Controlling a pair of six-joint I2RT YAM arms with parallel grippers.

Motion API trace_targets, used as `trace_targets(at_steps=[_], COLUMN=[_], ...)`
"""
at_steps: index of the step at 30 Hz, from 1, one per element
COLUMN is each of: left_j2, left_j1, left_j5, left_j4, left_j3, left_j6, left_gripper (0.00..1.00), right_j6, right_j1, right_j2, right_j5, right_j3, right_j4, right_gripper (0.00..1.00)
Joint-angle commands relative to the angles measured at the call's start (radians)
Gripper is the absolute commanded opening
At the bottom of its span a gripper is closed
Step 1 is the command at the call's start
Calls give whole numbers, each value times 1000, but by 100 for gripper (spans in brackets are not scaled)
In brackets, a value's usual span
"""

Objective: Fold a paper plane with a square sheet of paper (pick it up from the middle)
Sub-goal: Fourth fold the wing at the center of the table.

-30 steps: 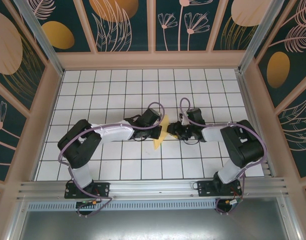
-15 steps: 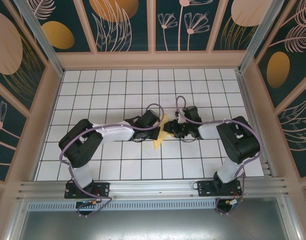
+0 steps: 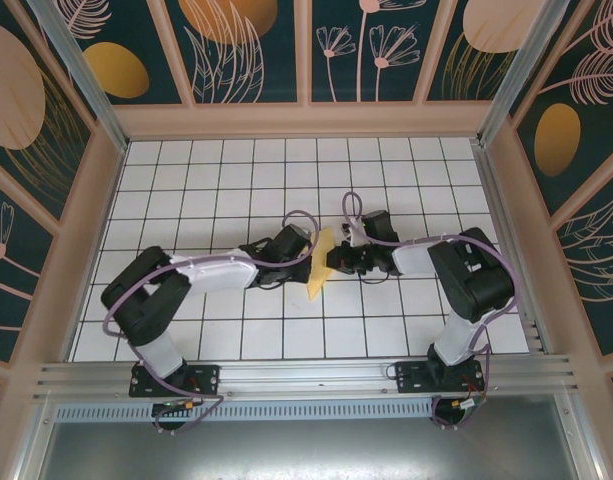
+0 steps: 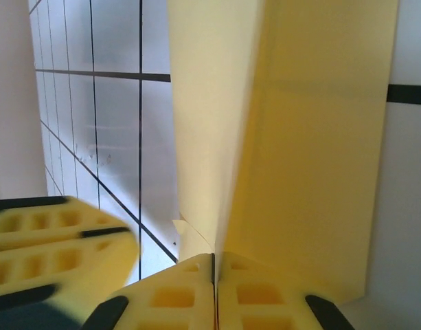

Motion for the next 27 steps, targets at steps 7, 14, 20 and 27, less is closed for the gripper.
trace_targets(at_steps=[7,14,20,27], left_j2=[-195,-253,-194,-155], left_j1=[-5,-100,-166,-175], left_j5=[18,-70,-185,-311], left_j4=[106,75,35,17], left_j3=[-152,-208,-185,-158], left_j6=[9,22,4,-17], left_gripper=[29,40,46,47], right_j6=[267,535,576,567], right_j1=[84,187,211,209], right_j2=[-37,-122,-146,-126], right_j5=[127,338,378,345], right_j3=[-17,-89,-95,-83], right_j4=[134,266,267,273], right_gripper=[0,0,0,1])
